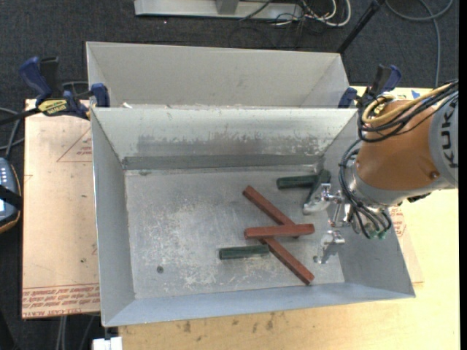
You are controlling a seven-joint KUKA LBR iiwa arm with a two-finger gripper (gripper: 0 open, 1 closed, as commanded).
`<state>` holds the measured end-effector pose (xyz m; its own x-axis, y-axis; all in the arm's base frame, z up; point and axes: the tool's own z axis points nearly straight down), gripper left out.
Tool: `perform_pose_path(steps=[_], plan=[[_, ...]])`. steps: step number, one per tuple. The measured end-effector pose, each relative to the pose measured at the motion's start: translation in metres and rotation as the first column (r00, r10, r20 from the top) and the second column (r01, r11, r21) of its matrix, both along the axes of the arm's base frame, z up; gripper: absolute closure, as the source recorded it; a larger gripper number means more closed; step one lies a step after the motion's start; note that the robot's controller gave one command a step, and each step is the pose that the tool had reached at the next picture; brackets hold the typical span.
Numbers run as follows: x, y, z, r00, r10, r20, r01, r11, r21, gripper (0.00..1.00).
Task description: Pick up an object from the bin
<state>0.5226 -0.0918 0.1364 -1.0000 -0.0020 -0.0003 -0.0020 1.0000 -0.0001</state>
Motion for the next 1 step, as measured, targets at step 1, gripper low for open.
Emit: perform_pose_path(steps=[1], plan=[[0.0, 0.0, 0.0, 1.0, 0.0, 0.0, 0.0, 1.0, 0.0, 0.0]])
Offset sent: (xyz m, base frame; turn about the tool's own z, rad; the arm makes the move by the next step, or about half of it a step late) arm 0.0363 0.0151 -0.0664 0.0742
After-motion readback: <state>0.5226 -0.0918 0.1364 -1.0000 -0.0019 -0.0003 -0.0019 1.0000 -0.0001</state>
